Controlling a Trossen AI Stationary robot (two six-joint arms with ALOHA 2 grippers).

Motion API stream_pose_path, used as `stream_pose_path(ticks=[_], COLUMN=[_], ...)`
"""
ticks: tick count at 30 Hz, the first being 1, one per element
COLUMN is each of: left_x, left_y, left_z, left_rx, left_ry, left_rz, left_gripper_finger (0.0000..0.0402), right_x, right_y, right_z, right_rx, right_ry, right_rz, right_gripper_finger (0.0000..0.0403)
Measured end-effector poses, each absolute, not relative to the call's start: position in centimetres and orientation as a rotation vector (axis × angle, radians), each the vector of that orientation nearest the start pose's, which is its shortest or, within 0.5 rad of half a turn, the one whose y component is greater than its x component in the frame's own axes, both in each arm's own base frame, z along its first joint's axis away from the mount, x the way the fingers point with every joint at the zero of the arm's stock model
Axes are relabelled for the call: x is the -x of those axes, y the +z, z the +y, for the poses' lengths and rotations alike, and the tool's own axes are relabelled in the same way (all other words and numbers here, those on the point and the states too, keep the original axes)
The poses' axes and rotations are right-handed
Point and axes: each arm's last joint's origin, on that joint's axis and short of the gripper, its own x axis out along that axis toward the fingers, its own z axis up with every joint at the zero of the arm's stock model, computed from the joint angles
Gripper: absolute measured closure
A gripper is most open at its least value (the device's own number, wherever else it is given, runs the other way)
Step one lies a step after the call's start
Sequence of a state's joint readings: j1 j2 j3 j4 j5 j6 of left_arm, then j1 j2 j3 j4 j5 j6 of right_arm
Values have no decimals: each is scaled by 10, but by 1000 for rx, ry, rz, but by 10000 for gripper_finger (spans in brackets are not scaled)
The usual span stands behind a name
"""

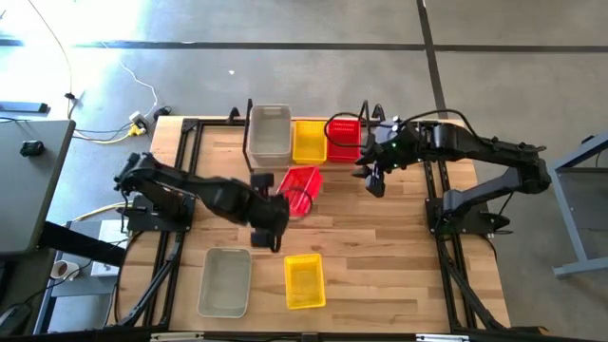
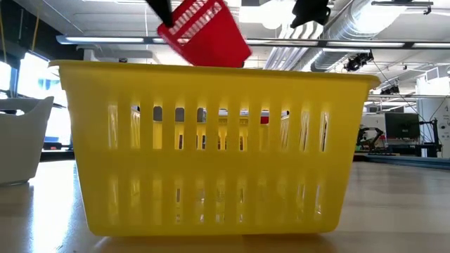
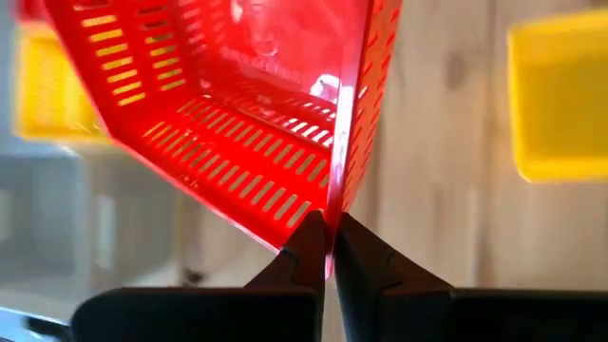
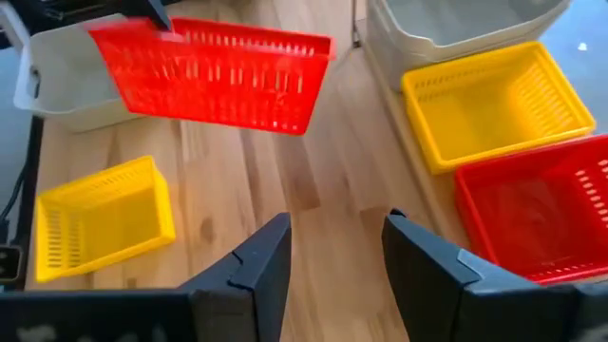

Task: Stack baskets on shelf by color
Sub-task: Stack the red bin on the red bins on the shelf

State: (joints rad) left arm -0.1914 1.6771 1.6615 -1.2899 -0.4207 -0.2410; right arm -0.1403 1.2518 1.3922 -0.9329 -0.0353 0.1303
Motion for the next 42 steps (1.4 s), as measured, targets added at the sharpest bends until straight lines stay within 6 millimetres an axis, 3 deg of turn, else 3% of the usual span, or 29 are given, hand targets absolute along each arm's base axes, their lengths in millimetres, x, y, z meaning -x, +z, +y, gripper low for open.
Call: stream_pose_path(ticks=[8,14,20,28,42], left_x=[-339,-355,-363,-370,-373], left_y=[284,247,226,210,210], left_z=[-70,-65,-63,-60,-41], left_rx=[-76,-51,-25,-20,56], left_ry=[385,485,536,524,408], left_rz=[1357,1466,1521,1565,1632], left_gripper_finger=[401,401,401,401,401], right_x=[-238,-238,-237,-237,-237], right_y=[379,379,378,378,378], right_z=[-23,-23,-26,-26,-26], right_rx=[-178,-180,-168,-166,-169], right_ry=[-115,-173,-263,-266,-268], right_rz=[785,787,786,786,786], right_gripper_finger=[252,252,252,252,252])
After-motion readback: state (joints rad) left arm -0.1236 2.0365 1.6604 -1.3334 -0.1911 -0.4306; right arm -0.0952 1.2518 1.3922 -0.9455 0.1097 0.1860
